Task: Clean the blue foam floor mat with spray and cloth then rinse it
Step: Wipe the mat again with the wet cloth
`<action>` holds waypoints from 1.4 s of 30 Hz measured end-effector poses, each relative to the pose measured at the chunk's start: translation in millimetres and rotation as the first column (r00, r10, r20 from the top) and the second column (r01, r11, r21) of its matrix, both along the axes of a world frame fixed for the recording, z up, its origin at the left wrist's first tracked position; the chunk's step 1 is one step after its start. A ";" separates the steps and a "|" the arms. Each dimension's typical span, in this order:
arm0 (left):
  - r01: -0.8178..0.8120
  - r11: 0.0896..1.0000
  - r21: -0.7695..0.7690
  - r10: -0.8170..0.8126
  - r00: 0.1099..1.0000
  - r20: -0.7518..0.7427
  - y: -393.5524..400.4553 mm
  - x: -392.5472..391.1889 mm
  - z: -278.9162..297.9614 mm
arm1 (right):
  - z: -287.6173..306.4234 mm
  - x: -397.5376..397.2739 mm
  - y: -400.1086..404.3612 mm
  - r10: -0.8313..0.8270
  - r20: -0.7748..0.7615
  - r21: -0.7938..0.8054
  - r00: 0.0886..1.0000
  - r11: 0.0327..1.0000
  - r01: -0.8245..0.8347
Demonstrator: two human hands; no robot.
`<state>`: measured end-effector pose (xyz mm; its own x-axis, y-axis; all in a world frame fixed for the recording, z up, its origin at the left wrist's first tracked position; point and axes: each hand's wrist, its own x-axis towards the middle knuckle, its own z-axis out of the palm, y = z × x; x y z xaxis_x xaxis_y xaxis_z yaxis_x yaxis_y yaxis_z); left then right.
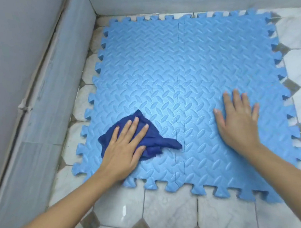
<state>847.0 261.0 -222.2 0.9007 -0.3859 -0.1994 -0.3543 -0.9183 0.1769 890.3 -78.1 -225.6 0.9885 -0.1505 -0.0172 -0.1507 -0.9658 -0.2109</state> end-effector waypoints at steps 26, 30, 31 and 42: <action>-0.124 0.992 0.023 0.125 0.990 -0.070 39.2 33.9 7.5 | 12.9 -60.1 -57.5 0.030 -0.070 0.028 0.997 0.999 -0.028; 0.447 0.894 0.025 -0.447 0.894 0.018 -26.0 13.0 10.9 | 5.2 -94.9 -89.6 -0.188 -0.029 0.071 0.982 0.979 0.190; 0.546 0.837 0.023 -0.546 0.837 0.027 -47.3 11.4 9.0 | 3.4 -97.1 -88.7 -0.202 -0.022 0.129 0.979 0.971 0.204; 0.346 0.932 -0.108 -0.345 0.938 0.036 -272.7 176.6 1.4 | 1.2 -97.6 -85.1 -0.262 0.058 0.240 0.963 0.940 0.241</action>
<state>1023.6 -11.7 -220.8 0.7105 -0.6926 -0.1243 -0.6498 -0.7136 0.2618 792.6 -163.2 -224.5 0.9179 -0.3968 0.0048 -0.3534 -0.8228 -0.4450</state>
